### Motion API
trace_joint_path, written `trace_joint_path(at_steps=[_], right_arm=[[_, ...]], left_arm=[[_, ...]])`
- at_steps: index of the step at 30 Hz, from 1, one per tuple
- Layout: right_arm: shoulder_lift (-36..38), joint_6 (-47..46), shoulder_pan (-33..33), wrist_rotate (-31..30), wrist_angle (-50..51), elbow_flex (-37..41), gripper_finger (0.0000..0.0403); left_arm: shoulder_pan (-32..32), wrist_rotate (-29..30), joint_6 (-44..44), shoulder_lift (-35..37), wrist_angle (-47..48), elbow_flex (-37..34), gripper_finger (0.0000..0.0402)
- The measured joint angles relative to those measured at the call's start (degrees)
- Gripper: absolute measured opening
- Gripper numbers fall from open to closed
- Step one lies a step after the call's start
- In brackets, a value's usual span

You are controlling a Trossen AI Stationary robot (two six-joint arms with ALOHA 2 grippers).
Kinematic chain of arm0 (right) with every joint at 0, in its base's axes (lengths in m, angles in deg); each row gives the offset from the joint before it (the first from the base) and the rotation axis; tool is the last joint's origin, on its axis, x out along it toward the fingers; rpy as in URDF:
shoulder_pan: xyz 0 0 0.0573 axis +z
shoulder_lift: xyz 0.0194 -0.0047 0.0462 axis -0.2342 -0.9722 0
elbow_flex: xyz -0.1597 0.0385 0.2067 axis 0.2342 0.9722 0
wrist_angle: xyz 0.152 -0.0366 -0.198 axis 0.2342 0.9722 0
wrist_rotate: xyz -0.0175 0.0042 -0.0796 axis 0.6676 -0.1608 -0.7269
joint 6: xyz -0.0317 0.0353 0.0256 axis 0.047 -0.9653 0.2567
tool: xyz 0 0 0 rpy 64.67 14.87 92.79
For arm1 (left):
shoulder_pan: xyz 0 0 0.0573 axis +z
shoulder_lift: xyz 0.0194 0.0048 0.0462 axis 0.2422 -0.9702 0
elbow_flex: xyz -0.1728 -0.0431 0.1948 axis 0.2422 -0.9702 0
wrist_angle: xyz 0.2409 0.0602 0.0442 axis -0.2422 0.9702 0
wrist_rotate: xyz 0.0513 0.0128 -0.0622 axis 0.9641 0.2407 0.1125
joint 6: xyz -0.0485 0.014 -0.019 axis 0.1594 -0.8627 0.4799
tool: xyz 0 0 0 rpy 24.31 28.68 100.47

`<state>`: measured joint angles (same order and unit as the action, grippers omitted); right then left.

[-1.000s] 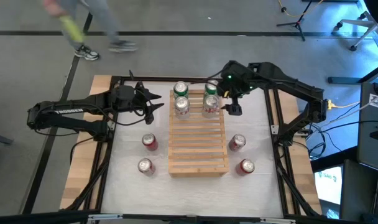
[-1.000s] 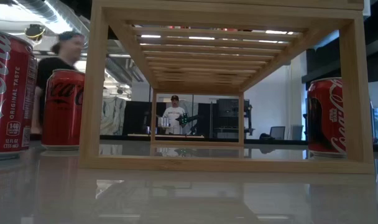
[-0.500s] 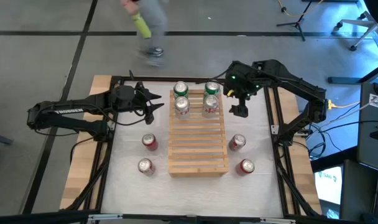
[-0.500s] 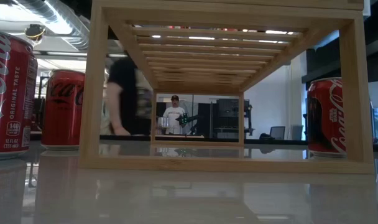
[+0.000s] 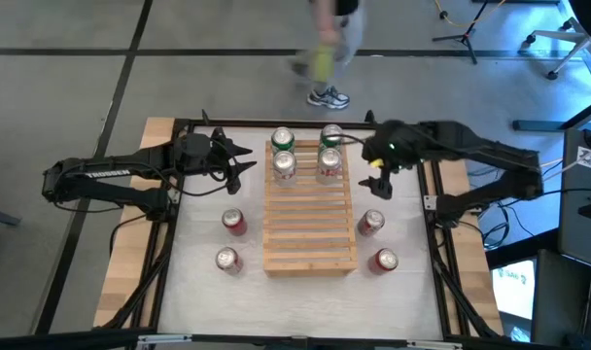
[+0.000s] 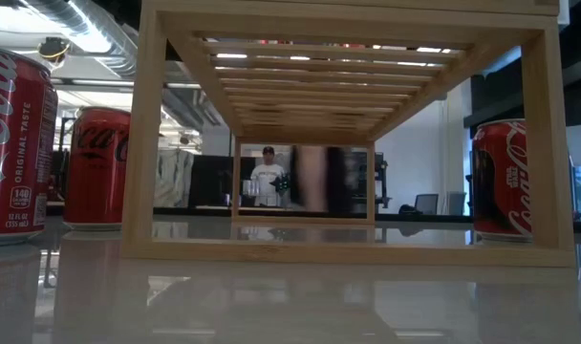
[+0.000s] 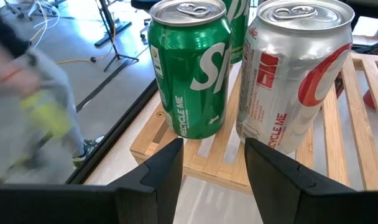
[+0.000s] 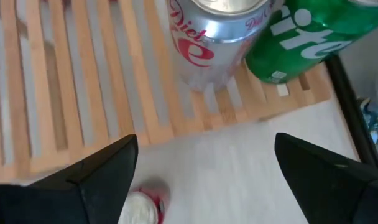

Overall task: Place canned beverage on shelf
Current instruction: Put the red and silver soda can on the shelf aligned with the red and silver soda can

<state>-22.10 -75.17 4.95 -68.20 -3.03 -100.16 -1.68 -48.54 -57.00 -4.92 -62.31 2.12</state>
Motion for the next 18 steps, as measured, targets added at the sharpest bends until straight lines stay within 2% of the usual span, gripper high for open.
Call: trace_joint_path(at_steps=[6, 11, 18], right_arm=[[9.8, -6.9, 5.3, -8.7, -23.2, 17.7, 0.0372], [12.5, -8.0, 7.8, -17.1, -41.8, 27.8, 0.0372], [12.1, -8.6, 7.9, -18.4, -45.8, 30.1, 0.0372]], left_arm=[[0.0, 0.0, 0.0, 0.0, 0.0, 0.0, 0.0163], [0.0, 0.0, 0.0, 0.0, 0.0, 0.0, 0.0163], [0.0, 0.0, 0.0, 0.0, 0.0, 0.0, 0.0163]])
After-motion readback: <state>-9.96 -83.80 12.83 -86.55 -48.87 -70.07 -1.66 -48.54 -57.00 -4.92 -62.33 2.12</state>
